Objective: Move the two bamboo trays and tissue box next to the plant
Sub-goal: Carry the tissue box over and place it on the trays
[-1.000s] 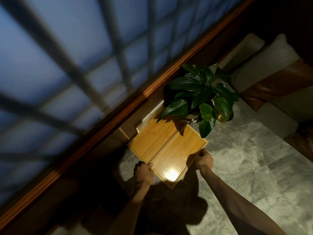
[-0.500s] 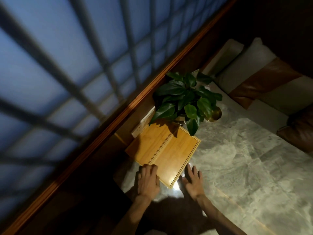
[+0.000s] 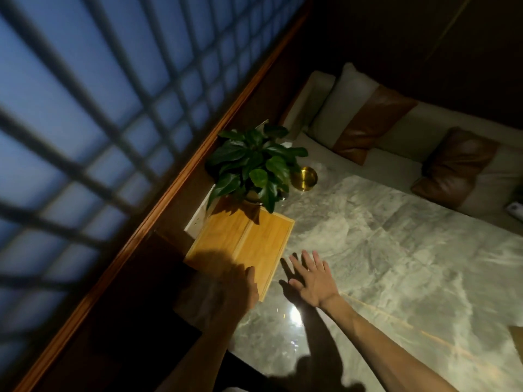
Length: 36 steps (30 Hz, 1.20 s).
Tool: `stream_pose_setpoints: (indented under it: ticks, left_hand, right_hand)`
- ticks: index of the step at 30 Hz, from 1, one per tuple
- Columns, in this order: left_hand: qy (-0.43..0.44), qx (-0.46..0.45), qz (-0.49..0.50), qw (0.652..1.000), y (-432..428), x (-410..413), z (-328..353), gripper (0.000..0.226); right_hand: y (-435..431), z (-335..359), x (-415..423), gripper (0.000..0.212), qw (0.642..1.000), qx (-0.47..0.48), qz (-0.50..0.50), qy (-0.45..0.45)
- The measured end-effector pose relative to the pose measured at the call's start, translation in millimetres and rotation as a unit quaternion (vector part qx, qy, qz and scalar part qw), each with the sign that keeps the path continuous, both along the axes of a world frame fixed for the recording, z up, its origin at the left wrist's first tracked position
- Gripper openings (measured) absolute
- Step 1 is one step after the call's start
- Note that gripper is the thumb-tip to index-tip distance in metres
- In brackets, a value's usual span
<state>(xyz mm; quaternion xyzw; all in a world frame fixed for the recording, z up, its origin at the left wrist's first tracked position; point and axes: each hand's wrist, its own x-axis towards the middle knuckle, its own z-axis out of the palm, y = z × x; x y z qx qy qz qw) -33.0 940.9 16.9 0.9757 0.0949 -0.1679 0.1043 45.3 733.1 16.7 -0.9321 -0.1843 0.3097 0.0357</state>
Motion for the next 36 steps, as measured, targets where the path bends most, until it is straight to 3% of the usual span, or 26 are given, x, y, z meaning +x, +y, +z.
stream_pose_setpoints:
  ticks: [3,6,9,13,17,23,28,33,34,36]
  left_hand:
    - [-0.019,0.04,-0.069,0.997,-45,14,22,0.064]
    - [-0.023,0.014,-0.101,0.995,-102,26,46,0.073]
    - [0.016,0.0,-0.119,0.993,-164,37,49,0.075]
    - [0.03,-0.008,-0.13,0.991,-252,28,61,0.075]
    - [0.059,-0.025,-0.12,0.991,-331,4,57,0.076]
    - [0.116,-0.05,-0.177,0.976,-432,-38,39,0.076]
    - [0.142,-0.072,-0.219,0.963,-479,-43,39,0.072]
    - [0.167,-0.099,-0.239,0.952,-508,-25,33,0.062]
    - [0.178,-0.103,-0.235,0.95,-517,-23,32,0.061]
    - [0.199,-0.122,-0.215,0.948,-538,-23,32,0.058]
  right_hand:
    - [-44,19,-17,0.075,0.996,-0.011,-0.004,-0.084]
    - [-101,39,-37,0.079,0.989,-0.003,-0.064,-0.135]
    - [-174,47,-54,0.08,0.979,0.006,-0.147,-0.145]
    - [-283,47,-79,0.073,0.961,0.048,-0.261,-0.081]
    - [-386,53,-115,0.067,0.906,0.136,-0.401,-0.027]
    - [-504,52,-194,0.063,0.837,0.155,-0.525,0.01]
    - [-541,52,-235,0.059,0.784,0.186,-0.593,0.016]
    - [-548,51,-266,0.031,0.65,0.353,-0.673,0.033]
    - [-556,50,-270,0.028,0.637,0.358,-0.68,0.049]
    - [-573,49,-276,0.029,0.647,0.328,-0.683,0.091]
